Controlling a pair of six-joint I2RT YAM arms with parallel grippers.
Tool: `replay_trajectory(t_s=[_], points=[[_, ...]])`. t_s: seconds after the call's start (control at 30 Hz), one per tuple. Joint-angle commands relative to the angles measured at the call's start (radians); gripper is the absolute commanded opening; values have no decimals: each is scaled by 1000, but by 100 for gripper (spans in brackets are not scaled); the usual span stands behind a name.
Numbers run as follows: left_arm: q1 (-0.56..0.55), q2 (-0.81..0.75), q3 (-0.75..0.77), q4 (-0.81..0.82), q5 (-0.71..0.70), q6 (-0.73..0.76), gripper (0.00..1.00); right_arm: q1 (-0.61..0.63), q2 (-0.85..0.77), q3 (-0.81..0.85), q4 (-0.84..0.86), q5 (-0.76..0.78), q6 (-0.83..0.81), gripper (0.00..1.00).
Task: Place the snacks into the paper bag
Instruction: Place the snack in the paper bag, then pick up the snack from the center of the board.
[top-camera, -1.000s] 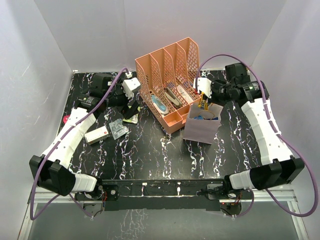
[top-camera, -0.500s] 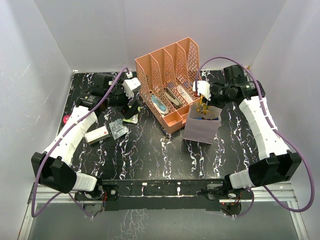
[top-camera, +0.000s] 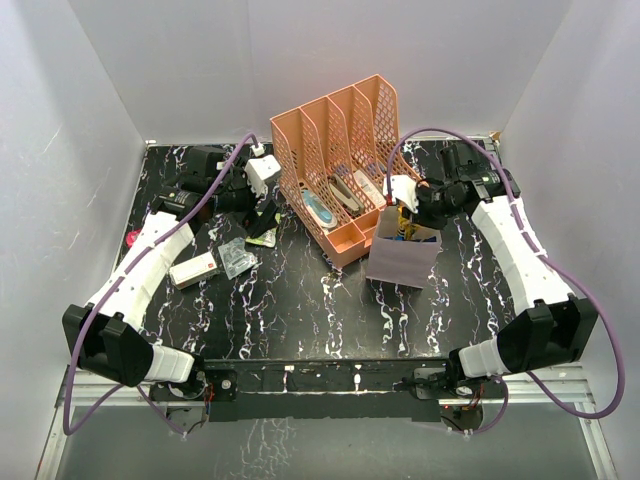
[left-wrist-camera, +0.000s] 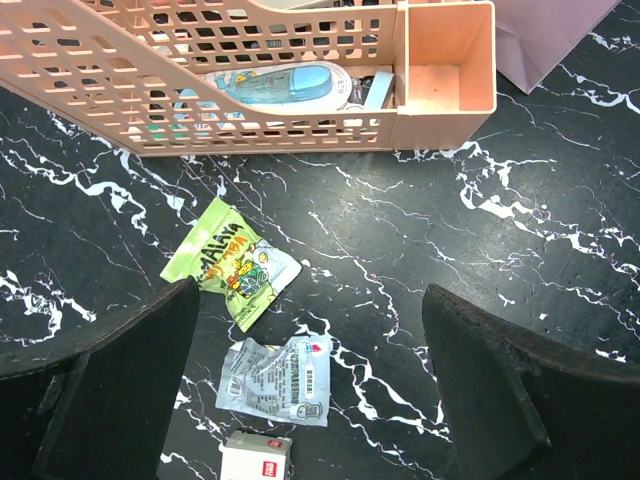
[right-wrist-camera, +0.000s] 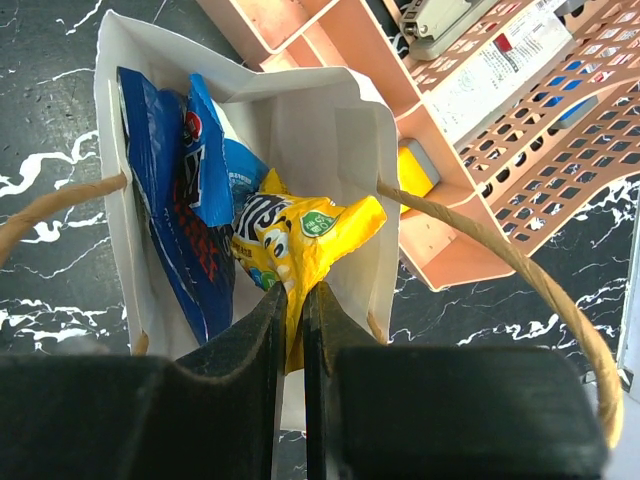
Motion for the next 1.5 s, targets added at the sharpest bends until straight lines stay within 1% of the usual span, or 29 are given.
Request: replay_trajectory(t_s=[0.0, 0.1, 0.47, 0.7, 0.8, 0.9, 0.97, 1.07, 1.2, 1.37, 1.47], points=[[10, -20, -6, 10, 35, -3, 92, -2, -8, -13, 54, -23, 12, 10], [11, -20, -7, 10, 38, -3, 92, -2, -9, -19, 60, -20, 16, 12], [15, -31, -10, 12, 39, -3, 92, 0, -14, 4, 60, -5, 30, 36], [21, -38, -22, 18, 34, -14, 93, 0, -17, 32, 56, -26, 64, 39], [29, -40, -28, 36, -3, -48, 93, 0, -20, 59, 74, -37, 118, 40], [49, -45, -34, 62, -65, -104, 96, -1, -25, 86, 99, -62, 188, 46], [69, -48, -36, 76, -98, -146, 98, 1, -27, 115, 104, -83, 234, 54], [104, -45, -44, 87, -132, -202, 98, 10, -34, 145, 118, -110, 309, 67], [145, -27, -47, 74, -150, -251, 98, 35, -38, 195, 159, -112, 429, 79], [184, -12, -71, 66, -173, -264, 99, 63, -44, 235, 216, -130, 554, 88], [238, -5, -88, 48, -148, -261, 98, 77, -51, 222, 271, -146, 620, 89]])
